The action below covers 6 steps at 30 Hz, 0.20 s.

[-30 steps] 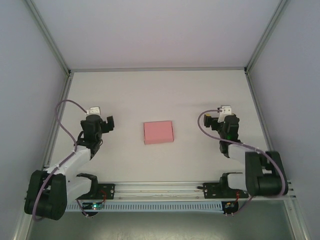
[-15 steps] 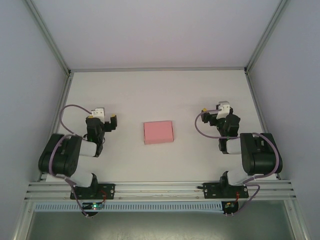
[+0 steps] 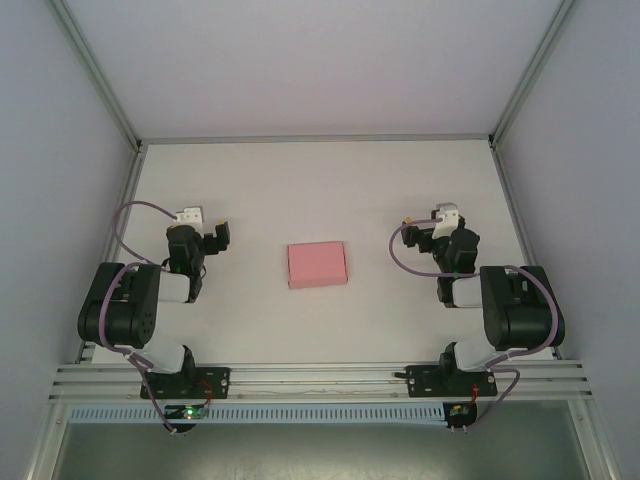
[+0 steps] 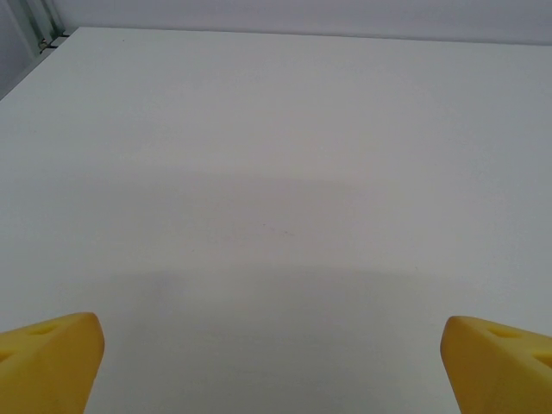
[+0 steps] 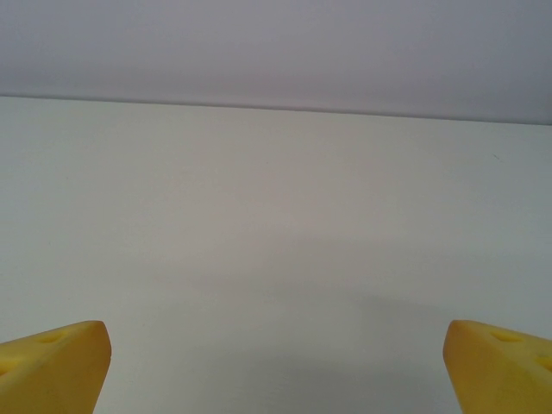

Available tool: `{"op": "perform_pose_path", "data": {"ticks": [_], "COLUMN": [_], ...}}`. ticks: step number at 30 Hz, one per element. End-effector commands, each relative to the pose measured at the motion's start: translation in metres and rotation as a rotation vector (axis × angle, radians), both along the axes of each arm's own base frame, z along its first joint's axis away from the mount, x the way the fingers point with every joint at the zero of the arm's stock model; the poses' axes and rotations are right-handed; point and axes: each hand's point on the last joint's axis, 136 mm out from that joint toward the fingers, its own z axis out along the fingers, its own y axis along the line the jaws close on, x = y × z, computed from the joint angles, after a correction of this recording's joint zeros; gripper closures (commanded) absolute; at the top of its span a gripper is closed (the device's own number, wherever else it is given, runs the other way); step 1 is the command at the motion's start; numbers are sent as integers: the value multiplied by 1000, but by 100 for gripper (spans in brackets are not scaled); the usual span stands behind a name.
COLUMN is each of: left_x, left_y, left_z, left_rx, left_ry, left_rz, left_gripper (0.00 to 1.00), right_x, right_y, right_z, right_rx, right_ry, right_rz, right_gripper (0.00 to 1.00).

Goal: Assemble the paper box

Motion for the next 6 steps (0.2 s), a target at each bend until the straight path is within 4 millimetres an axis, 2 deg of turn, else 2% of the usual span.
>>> {"op": "perform_pose_path", "data": {"ticks": [1, 6], "left_x": [4, 4], "left_y": [2, 2], "left_z": [9, 8], "left_rx": [-5, -5], "left_ry": [-24, -23], "left_rz": [9, 10], "left_gripper": [0, 0], "right_x": [2, 2], "right_y": [4, 5], "right_z": [8, 9], "right_rx": [-14, -15], "right_ry": [-29, -32], "right_rz": [15, 13], "right_gripper": [1, 2]}}
